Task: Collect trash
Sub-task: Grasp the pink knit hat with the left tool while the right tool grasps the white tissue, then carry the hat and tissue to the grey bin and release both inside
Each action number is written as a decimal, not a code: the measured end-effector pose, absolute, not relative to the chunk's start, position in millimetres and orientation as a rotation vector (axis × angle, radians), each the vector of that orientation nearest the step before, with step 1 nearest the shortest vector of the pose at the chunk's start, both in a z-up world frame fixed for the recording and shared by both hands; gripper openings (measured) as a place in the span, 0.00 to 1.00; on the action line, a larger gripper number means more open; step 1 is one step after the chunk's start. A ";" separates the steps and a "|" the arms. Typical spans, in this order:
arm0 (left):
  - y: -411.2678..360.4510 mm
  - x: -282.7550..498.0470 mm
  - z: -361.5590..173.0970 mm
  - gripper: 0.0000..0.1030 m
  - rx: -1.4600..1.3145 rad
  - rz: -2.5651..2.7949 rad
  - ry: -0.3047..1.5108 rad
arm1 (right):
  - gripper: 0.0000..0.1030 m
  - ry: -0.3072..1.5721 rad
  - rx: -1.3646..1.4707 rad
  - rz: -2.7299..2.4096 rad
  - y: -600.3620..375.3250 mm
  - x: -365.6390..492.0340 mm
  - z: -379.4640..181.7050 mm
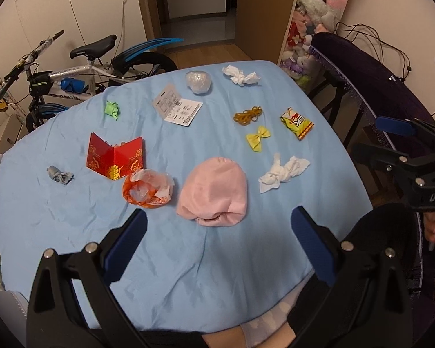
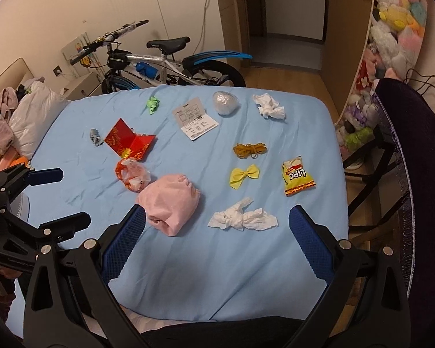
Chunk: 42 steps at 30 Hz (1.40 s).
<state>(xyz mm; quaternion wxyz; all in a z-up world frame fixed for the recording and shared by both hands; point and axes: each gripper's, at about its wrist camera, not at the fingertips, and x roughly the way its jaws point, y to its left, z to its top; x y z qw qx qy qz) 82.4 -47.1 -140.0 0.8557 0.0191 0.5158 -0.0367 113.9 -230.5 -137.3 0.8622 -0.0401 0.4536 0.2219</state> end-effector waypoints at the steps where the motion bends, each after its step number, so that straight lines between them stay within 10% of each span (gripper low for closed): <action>1: -47.1 87.5 -148.4 0.96 0.040 -0.079 1.095 | 0.93 0.958 -0.081 0.452 -229.6 119.8 -146.5; 14: -39.0 152.4 -256.8 0.96 0.075 -0.086 1.208 | 0.93 1.100 -0.074 0.315 -214.0 187.1 -259.1; 24: -41.5 167.4 -302.2 0.93 0.069 -0.152 1.246 | 0.66 1.300 -0.147 0.309 -198.5 204.5 -324.7; 33: -54.8 160.3 -309.0 0.26 0.138 -0.215 1.234 | 0.31 1.314 -0.167 0.387 -186.0 195.6 -333.4; 42: -37.7 138.4 -269.5 0.17 0.073 -0.232 1.175 | 0.30 1.202 -0.198 0.444 -176.7 176.5 -297.9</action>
